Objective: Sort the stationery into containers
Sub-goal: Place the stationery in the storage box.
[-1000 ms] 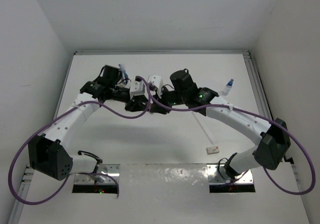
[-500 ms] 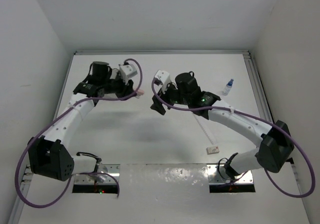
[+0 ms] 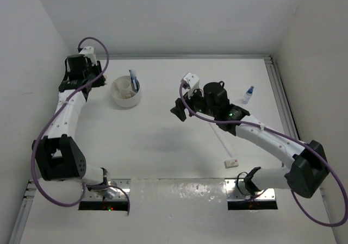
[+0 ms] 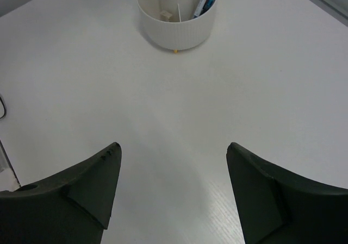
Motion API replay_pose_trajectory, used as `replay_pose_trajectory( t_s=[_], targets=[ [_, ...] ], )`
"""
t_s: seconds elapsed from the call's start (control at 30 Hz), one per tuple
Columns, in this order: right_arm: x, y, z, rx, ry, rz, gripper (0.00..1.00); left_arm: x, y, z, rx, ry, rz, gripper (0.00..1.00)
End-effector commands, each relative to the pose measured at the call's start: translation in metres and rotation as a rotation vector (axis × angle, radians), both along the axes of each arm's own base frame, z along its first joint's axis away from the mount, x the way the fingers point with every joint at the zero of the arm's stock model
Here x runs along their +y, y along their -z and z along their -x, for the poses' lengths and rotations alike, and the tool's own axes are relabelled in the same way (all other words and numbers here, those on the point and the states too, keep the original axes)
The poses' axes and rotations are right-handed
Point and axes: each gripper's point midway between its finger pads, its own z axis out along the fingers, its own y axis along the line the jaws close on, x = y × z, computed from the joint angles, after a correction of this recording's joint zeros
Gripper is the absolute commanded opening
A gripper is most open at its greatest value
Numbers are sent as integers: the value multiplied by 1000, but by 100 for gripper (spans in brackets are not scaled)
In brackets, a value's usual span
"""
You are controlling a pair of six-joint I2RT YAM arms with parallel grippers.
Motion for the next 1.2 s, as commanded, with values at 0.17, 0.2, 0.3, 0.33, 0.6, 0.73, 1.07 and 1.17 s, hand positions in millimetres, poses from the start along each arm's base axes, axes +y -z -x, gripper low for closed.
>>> replay_pose_trajectory(
  t_s=[0.17,0.2,0.3,0.33,0.6,0.73,1.07,1.17],
  targets=[
    [-15,-15,-3,-46,68,-28,76,11,5,-55,-66,-92,29,0],
    [-18,-12,-3,-39,78,-20,76,11,6,-62,-62,-96,37,0],
    [-21,-9,-5,-36,96,-13,76,6,8,-67,-50,-82,57,0],
    [-22,-8,-6,-36,100,-11,76,3,9,-67,-45,-77,57,0],
    [-25,-6,-8,-42,112,7,76,-5,39,-62,11,-61,69,0],
    [-27,-5,-10,-44,111,21,76,-12,49,-55,38,-40,61,0],
    [-29,-3,-9,-41,119,27,76,-17,67,-51,69,-30,50,0],
    [-31,-4,-9,-41,124,29,76,-19,76,-51,91,-28,46,0]
  ],
)
